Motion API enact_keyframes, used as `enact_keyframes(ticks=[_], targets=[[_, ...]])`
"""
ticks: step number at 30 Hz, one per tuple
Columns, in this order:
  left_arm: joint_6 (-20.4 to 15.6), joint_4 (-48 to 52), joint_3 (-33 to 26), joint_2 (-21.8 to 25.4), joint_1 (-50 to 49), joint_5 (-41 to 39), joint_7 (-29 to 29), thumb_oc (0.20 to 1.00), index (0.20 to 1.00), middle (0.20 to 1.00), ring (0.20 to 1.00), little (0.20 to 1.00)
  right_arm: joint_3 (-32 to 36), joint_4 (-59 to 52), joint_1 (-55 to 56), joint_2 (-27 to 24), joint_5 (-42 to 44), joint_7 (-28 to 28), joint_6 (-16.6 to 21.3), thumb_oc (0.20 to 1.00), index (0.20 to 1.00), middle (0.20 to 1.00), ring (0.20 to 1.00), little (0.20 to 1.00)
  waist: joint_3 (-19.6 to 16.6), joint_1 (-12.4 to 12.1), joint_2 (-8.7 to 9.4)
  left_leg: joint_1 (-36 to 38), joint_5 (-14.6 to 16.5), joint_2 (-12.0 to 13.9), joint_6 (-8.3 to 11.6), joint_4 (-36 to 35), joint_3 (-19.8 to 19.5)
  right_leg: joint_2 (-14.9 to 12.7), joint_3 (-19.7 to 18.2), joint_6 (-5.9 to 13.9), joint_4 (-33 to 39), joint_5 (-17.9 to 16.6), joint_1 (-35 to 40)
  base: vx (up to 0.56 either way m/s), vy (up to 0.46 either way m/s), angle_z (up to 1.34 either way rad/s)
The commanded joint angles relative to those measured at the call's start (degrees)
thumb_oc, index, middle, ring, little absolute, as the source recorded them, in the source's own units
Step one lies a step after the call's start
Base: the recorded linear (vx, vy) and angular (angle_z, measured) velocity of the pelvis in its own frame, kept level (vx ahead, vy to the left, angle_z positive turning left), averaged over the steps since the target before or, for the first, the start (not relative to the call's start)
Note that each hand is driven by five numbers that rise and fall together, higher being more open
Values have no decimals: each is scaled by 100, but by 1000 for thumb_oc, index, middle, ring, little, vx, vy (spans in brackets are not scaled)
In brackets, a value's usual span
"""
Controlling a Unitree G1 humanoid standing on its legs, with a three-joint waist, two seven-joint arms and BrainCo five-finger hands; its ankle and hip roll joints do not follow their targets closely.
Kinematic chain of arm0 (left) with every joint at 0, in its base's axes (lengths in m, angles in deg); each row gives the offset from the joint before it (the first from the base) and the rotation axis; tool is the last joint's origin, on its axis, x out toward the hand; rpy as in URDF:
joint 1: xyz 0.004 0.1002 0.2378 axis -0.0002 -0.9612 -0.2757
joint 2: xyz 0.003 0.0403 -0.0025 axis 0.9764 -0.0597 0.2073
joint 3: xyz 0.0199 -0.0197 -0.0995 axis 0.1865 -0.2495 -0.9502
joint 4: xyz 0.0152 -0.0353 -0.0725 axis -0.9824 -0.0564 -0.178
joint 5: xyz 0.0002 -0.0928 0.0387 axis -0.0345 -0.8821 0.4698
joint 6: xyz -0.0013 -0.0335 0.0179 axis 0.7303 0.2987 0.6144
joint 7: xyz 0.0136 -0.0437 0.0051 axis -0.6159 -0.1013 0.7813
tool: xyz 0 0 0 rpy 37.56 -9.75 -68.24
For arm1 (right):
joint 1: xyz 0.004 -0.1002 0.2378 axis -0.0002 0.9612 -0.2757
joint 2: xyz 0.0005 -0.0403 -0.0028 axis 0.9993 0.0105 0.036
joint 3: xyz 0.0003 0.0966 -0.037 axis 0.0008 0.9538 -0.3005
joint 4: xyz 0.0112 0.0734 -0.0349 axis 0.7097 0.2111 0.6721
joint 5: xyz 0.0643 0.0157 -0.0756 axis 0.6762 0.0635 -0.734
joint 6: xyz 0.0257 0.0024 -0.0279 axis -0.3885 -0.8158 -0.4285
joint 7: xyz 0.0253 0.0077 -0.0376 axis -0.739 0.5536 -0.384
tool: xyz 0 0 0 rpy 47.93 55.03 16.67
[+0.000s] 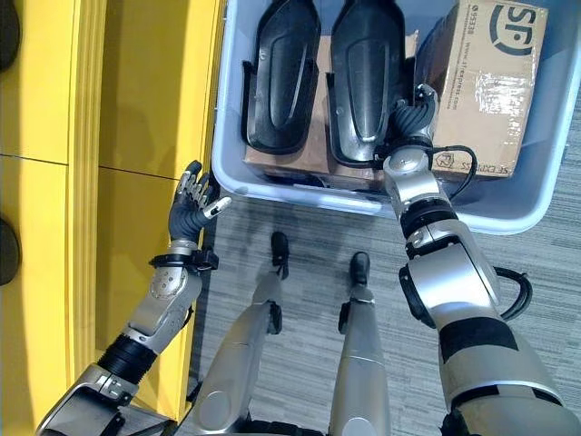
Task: Move parts from the plastic box to the shelf.
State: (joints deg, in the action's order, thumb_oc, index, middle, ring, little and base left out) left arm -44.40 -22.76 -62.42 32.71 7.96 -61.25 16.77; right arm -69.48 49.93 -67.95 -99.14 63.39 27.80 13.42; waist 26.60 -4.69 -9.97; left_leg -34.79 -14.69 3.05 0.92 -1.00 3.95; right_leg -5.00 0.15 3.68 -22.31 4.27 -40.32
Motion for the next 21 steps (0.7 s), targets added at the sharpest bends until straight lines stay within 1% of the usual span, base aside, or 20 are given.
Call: enact_keyframes(ticks=[1, 10, 16, 21], targets=[[-140, 98, -35, 216, 43, -87, -101, 1000, 1000, 1000, 1000, 1000, 54, -681, 147, 436, 155, -2, 478, 200, 200, 200, 200, 200, -106, -94, 336, 462, 872, -315, 44, 235, -555, -75, 239, 126, 876, -317, 869, -8, -13, 4], [-102, 78, -174, 258, -132, -85, -151, 1000, 1000, 1000, 1000, 1000, 357, -1549, 721, 628, 240, 62, 642, 200, 200, 200, 200, 200, -351, -62, 405, 782, 823, -273, 65, 50, -590, -87, 285, 132, 1117, -403, 1223, 2, 0, 1], [-62, 88, -329, 245, -348, 1, -137, 1000, 1000, 1000, 1000, 1000, 734, -2666, 1451, 854, 19, 312, 830, 200, 200, 200, 200, 200, -540, 0, 443, 1053, 826, -249, 68, -41, -630, -110, 321, 126, 1179, -400, 1496, 14, -5, 6], [0, 125, -451, 255, -576, 7, -197, 1000, 1000, 1000, 1000, 1000, 882, -3518, 1983, 965, -14, 245, 923, 200, 200, 200, 200, 200, -707, 41, 511, 1247, 847, -222, 67, -81, -669, -117, 359, 116, 1221, -378, 1696, 18, -18, 4]])
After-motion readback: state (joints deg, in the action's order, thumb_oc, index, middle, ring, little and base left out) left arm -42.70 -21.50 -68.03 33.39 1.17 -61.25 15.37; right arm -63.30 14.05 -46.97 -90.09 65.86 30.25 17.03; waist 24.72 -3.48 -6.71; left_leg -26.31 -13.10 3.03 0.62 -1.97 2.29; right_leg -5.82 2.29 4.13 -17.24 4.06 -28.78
